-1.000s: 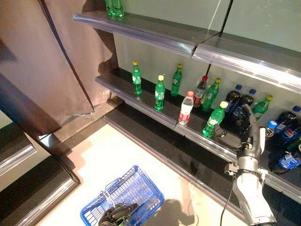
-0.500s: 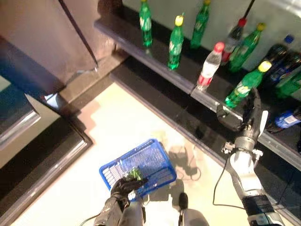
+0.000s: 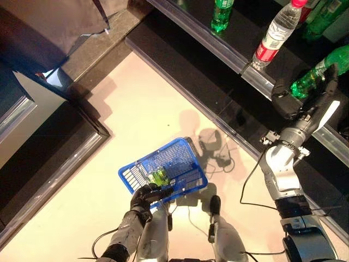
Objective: Pick up the drink and place into the basket.
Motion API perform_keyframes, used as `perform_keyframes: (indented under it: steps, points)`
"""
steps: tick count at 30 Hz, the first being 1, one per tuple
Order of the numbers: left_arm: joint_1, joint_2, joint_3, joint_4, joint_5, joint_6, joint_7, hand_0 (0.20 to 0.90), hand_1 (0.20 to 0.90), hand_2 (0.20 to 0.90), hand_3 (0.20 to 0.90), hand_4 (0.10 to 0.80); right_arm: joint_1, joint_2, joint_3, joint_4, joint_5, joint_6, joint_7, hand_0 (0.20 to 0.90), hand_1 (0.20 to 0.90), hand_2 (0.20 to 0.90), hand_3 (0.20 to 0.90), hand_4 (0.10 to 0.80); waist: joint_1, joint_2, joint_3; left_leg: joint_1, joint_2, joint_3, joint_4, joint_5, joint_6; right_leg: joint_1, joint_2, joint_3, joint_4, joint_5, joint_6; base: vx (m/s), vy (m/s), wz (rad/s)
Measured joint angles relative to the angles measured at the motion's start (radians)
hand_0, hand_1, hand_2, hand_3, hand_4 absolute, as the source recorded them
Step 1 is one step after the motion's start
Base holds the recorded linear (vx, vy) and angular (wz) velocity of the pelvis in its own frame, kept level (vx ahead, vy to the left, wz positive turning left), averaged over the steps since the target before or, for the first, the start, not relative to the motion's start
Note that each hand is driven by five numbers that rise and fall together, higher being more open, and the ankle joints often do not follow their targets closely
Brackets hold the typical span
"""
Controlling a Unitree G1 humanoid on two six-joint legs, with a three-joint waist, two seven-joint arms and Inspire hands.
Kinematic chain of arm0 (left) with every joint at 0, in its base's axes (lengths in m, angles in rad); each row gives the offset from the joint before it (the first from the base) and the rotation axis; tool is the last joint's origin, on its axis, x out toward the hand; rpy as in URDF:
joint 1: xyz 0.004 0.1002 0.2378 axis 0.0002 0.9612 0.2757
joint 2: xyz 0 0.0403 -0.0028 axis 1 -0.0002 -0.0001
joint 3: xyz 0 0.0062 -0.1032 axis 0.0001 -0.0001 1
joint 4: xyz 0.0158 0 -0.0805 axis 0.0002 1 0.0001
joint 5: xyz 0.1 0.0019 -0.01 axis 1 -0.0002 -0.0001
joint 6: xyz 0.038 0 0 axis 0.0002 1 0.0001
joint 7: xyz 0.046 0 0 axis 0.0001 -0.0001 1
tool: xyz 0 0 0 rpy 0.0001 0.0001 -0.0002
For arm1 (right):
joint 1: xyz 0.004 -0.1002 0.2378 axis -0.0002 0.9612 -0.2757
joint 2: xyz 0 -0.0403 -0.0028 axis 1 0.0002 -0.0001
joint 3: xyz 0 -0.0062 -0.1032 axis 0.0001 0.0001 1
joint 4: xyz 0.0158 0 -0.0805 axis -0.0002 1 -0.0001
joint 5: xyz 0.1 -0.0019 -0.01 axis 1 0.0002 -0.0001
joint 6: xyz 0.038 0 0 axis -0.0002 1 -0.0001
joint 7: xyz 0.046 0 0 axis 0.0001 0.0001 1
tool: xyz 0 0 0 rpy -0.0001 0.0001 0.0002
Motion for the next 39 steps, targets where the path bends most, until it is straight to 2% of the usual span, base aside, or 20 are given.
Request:
perform_keyframes:
  steps: [5, 11, 19, 24, 29, 39]
  points:
    - [-0.001, 0.002, -0.003, 0.0, -0.01, 0.001, 0.0, 0.3, 0.3, 0.3, 0.2, 0.1, -0.026, 0.0, -0.011, 0.0, 0.02, 0.014, -0.101, 0.9, 0.9, 0.9, 0.9, 0.8, 0.0, 0.001, 0.0, 0.0, -0.001, 0.005, 0.003, -0.002, 0.004, -0.002, 0.0, 0.009, 0.001, 0.001, 0.001, 0.004, 0.001, -0.03]
    - [-0.001, 0.002, -0.003, 0.002, -0.01, 0.001, 0.001, 0.3, 0.3, 0.3, 0.2, 0.1, -0.027, 0.0, -0.042, -0.007, 0.019, 0.015, -0.163, 0.9, 0.9, 0.9, 0.9, 0.8, -0.003, 0.001, 0.001, 0.002, -0.001, 0.007, 0.004, -0.002, 0.004, -0.003, -0.002, 0.012, 0.003, 0.002, 0.002, 0.0, 0.0, 0.0]
    - [-0.019, 0.003, -0.018, 0.01, -0.01, 0.003, 0.0, 0.3, 0.3, 0.3, 0.2, 0.1, -0.048, -0.017, -0.042, 0.0, 0.016, 0.075, -0.162, 0.9, 0.9, 0.9, 0.9, 0.8, -0.001, 0.008, 0.011, 0.004, 0.0, 0.008, 0.017, -0.003, 0.004, -0.003, -0.004, 0.016, 0.017, 0.002, 0.002, 0.0, 0.0, 0.0]
    - [-0.021, 0.006, -0.027, 0.008, -0.012, 0.004, -0.002, 0.3, 0.3, 0.3, 0.2, 0.1, -0.133, -0.071, -0.041, 0.115, 0.031, 0.092, -0.135, 0.9, 0.9, 0.9, 0.9, 0.8, 0.0, 0.013, 0.014, 0.002, 0.0, 0.008, 0.022, 0.0, 0.007, -0.007, -0.007, 0.017, 0.025, 0.003, 0.004, 0.0, 0.0, 0.0]
    - [-0.027, 0.017, -0.043, -0.007, -0.037, 0.015, -0.003, 0.3, 0.3, 0.3, 0.2, 0.1, -0.229, -0.127, -0.032, 0.218, 0.125, 0.091, -0.088, 0.9, 0.9, 0.9, 0.9, 0.8, 0.001, 0.025, 0.021, -0.005, -0.003, 0.009, 0.022, 0.002, 0.01, -0.019, -0.009, 0.018, 0.034, 0.003, 0.005, 0.0, 0.0, 0.0]
    - [-0.056, 0.034, -0.048, -0.029, -0.093, 0.041, -0.003, 0.3, 0.3, 0.3, 0.2, 0.1, -0.358, -0.179, -0.014, 0.39, 0.263, 0.08, -0.046, 0.9, 0.9, 0.9, 0.9, 0.8, 0.005, 0.048, 0.035, -0.043, -0.009, 0.011, 0.024, 0.005, 0.014, -0.065, -0.013, 0.014, 0.05, 0.002, 0.008, -0.011, -0.003, -0.01]
